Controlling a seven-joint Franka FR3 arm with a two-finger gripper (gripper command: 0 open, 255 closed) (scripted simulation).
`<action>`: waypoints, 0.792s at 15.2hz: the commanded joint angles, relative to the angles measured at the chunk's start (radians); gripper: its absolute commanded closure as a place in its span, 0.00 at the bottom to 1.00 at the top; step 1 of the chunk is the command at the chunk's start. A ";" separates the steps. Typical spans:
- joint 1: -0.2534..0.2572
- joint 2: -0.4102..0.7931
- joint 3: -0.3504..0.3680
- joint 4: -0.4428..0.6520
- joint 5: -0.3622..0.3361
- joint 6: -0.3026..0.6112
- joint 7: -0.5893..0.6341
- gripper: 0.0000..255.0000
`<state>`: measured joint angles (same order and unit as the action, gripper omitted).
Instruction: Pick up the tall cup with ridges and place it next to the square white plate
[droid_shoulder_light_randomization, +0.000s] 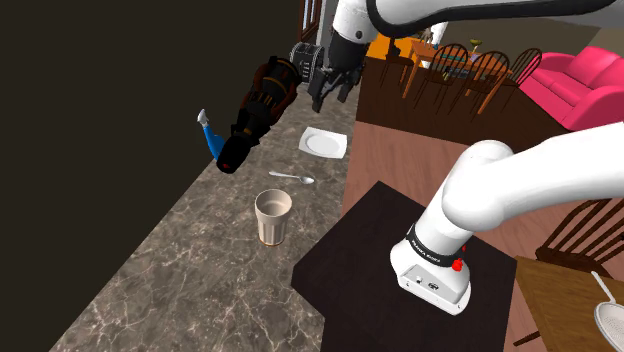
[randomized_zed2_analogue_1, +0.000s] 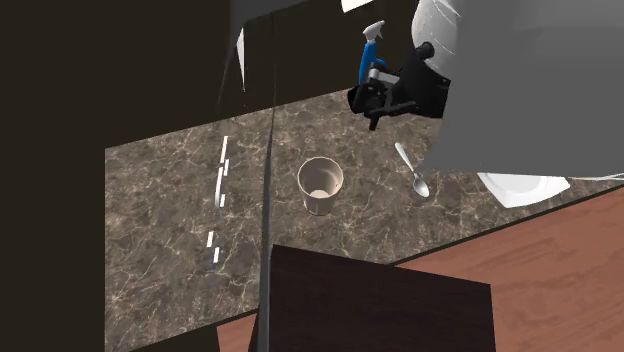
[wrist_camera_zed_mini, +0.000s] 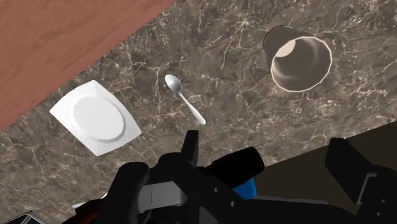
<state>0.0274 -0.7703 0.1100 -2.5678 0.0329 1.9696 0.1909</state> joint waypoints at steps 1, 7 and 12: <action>0.004 0.025 0.009 -0.053 0.010 0.076 0.008 0.00; 0.017 0.158 0.041 -0.160 0.039 0.305 0.036 0.00; 0.024 0.326 0.071 -0.209 0.056 0.513 0.062 0.00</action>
<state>0.0522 -0.4778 0.1785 -2.7678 0.0864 2.4387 0.2514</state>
